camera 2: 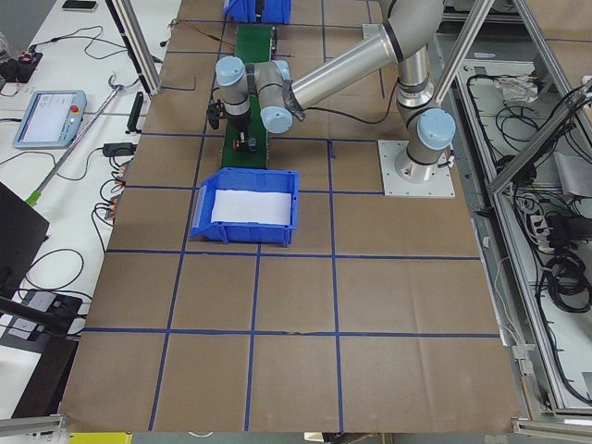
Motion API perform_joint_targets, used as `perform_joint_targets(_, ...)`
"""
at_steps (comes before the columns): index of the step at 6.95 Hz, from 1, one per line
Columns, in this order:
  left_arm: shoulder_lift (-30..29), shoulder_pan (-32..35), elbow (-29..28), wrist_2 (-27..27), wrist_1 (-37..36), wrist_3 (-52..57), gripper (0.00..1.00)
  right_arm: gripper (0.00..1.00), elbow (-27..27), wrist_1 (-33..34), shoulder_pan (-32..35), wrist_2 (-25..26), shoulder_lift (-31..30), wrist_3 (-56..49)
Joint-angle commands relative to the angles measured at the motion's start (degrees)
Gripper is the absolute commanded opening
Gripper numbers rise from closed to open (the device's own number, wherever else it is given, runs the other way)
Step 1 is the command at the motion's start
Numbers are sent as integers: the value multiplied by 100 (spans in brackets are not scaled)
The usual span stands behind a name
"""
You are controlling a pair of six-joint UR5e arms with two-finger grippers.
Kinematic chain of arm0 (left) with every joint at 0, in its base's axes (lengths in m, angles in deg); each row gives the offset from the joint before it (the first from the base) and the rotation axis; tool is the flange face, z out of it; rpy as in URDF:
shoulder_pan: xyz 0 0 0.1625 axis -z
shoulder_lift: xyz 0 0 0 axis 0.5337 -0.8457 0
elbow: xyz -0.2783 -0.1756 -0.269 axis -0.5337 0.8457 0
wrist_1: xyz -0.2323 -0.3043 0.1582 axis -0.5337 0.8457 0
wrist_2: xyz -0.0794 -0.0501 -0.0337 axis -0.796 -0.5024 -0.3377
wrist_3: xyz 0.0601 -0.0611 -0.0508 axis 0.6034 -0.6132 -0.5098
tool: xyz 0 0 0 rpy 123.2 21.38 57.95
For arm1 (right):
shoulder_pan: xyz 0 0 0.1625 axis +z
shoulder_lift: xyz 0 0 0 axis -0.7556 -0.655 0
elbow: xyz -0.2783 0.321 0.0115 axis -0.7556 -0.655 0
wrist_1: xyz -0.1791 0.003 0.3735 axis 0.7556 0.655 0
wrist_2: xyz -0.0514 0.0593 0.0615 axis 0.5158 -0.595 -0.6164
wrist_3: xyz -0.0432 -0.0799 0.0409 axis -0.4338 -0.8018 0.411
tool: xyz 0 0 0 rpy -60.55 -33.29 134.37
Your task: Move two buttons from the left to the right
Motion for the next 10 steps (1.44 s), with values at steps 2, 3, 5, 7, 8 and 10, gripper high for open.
perform_joint_targets(2,190,-16,-358,-28,42,65,100,100,4,244,-6,0,135,8)
perform_joint_targets(3,331,19,-709,-11,609,65,100,100,4,254,2,-17,152,8)
perform_joint_targets(5,813,132,-1141,-20,2014,275,100,100,-4,542,-6,-270,292,52)
perform_joint_targets(7,1271,579,-1151,7,2388,593,100,100,13,641,-6,-325,381,79)
perform_joint_targets(8,1420,694,-1073,33,2564,575,100,100,13,641,-6,-316,442,79)
perform_joint_targets(10,1825,713,-906,24,2915,567,100,100,-22,658,-6,-325,521,79)
